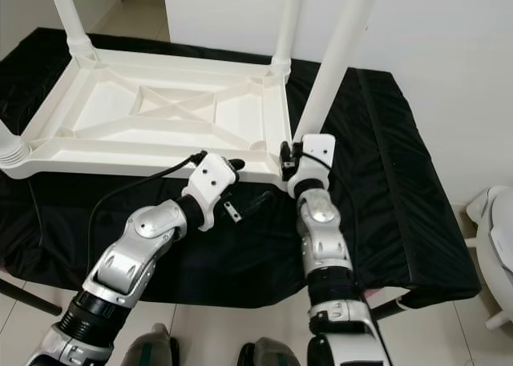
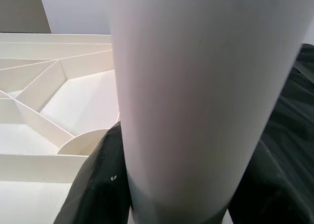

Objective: Building children table

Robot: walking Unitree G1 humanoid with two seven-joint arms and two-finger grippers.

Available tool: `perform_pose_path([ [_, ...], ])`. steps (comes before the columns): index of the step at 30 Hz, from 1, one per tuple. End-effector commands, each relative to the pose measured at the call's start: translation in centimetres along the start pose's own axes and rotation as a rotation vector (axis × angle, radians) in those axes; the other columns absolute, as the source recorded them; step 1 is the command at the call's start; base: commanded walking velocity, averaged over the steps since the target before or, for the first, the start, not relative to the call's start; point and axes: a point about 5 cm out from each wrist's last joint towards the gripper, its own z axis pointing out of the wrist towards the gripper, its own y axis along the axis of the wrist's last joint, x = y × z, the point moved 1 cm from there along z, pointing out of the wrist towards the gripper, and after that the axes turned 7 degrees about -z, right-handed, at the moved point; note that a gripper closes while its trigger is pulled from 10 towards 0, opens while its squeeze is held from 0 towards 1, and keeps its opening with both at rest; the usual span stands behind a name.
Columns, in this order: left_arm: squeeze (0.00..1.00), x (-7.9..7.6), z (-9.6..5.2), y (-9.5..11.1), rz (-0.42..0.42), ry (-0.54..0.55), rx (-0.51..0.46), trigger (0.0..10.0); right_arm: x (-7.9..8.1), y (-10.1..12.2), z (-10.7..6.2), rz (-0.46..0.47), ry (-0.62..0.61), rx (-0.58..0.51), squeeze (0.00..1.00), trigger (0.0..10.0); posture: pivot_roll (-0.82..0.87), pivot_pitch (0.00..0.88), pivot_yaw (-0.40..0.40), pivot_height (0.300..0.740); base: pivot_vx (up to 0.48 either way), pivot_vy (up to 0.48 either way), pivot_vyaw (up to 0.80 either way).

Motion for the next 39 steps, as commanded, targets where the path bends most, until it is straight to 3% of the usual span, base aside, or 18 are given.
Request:
perform_pose_path([
  [1, 0.00, -0.2, 0.1, -0.2, -0.005, 0.012, 0.007, 10.0, -0.1, -0.8, -0.6, -0.008, -0.037, 0.046, 0.00, 10.0, -0.01, 0.005, -0.079, 0.740, 0.000, 0.000, 0.00],
  [11, 0.00, -0.4, 0.1, -0.2, -0.007, 0.012, 0.005, 10.0, 0.1, -0.5, -0.5, -0.022, -0.041, 0.057, 0.00, 10.0, -0.01, 0.004, -0.082, 0.740, 0.000, 0.000, 0.00],
  [12, 0.00, -0.4, 0.1, -0.2, -0.007, 0.011, 0.005, 10.0, -0.2, -0.3, -0.4, -0.019, -0.044, 0.053, 0.98, 10.0, -0.01, 0.000, -0.085, 0.740, 0.000, 0.000, 0.00],
  [13, 0.00, -0.4, 0.1, -0.2, -0.006, 0.010, 0.005, 10.0, -0.3, -0.2, -0.3, 0.007, -0.029, 0.045, 1.00, 10.0, -0.01, 0.000, -0.085, 0.740, 0.000, 0.000, 0.00],
  [20, 0.00, -0.4, 0.1, -0.1, -0.002, 0.008, 0.003, 10.0, -1.5, 1.0, 0.0, 0.064, 0.081, -0.024, 1.00, 10.0, -0.01, 0.000, -0.083, 0.740, 0.000, 0.000, 0.00],
  [22, 0.00, -0.4, 0.1, -0.2, -0.001, 0.007, 0.003, 10.0, -1.7, 1.0, 0.1, 0.067, 0.099, -0.028, 1.00, 10.0, -0.01, 0.000, -0.083, 0.740, 0.000, 0.000, 0.00],
  [25, 0.00, -0.4, 0.1, -0.2, -0.001, 0.005, 0.004, 10.0, -2.2, 1.3, 0.2, 0.035, 0.221, -0.047, 1.00, 10.0, -0.01, 0.000, -0.082, 0.740, 0.000, 0.000, 0.00],
  [27, 0.00, -0.4, 0.1, -0.2, -0.001, 0.005, 0.004, 10.0, -2.2, 1.3, 0.2, 0.035, 0.221, -0.047, 1.00, 10.0, -0.01, 0.000, -0.082, 0.740, 0.000, 0.000, 0.00],
  [28, 0.00, -0.4, 0.1, -0.2, 0.001, 0.002, 0.004, 10.0, -2.1, 1.1, 0.2, 0.010, 0.284, -0.041, 0.00, 10.0, -0.02, 0.000, -0.075, 0.740, 0.000, 0.000, 0.00],
  [29, 0.00, -0.4, 0.1, -0.2, 0.001, 0.000, 0.004, 10.0, -2.1, 0.8, 0.1, -0.006, 0.365, -0.032, 0.00, 10.0, -0.02, 0.000, -0.075, 0.740, 0.000, 0.000, 0.00],
  [31, 0.00, -0.4, 0.1, -0.2, 0.001, 0.000, 0.004, 10.0, -2.1, 0.8, 0.1, -0.006, 0.365, -0.032, 0.00, 10.0, -0.02, 0.000, -0.075, 0.740, 0.000, 0.000, 0.00],
  [33, 0.00, -0.4, 0.1, -0.1, 0.004, -0.002, 0.005, 10.0, -1.9, 0.3, -0.2, -0.051, 0.547, -0.025, 0.00, 10.0, -0.01, 0.000, -0.071, 0.740, 0.000, 0.000, 0.00],
  [34, 0.00, -0.4, 0.1, -0.1, 0.004, -0.002, 0.005, 10.0, -1.9, 0.3, -0.2, -0.051, 0.547, -0.025, 0.00, 10.0, -0.01, 0.000, -0.071, 0.740, 0.000, 0.000, 0.00],
  [36, 0.00, -0.3, 0.0, -0.1, 0.005, -0.001, 0.007, 10.0, -1.6, -0.1, -0.4, -0.076, 0.668, -0.012, 0.00, 10.0, -0.01, 0.000, -0.070, 0.740, 0.000, 0.000, 0.00],
  [39, 0.00, -0.3, -0.1, -0.2, 0.006, 0.000, 0.009, 10.0, -1.4, -0.3, -0.1, -0.098, 0.723, -0.008, 0.00, 10.0, 0.00, 0.000, -0.068, 0.740, 0.000, 0.000, 0.00],
])
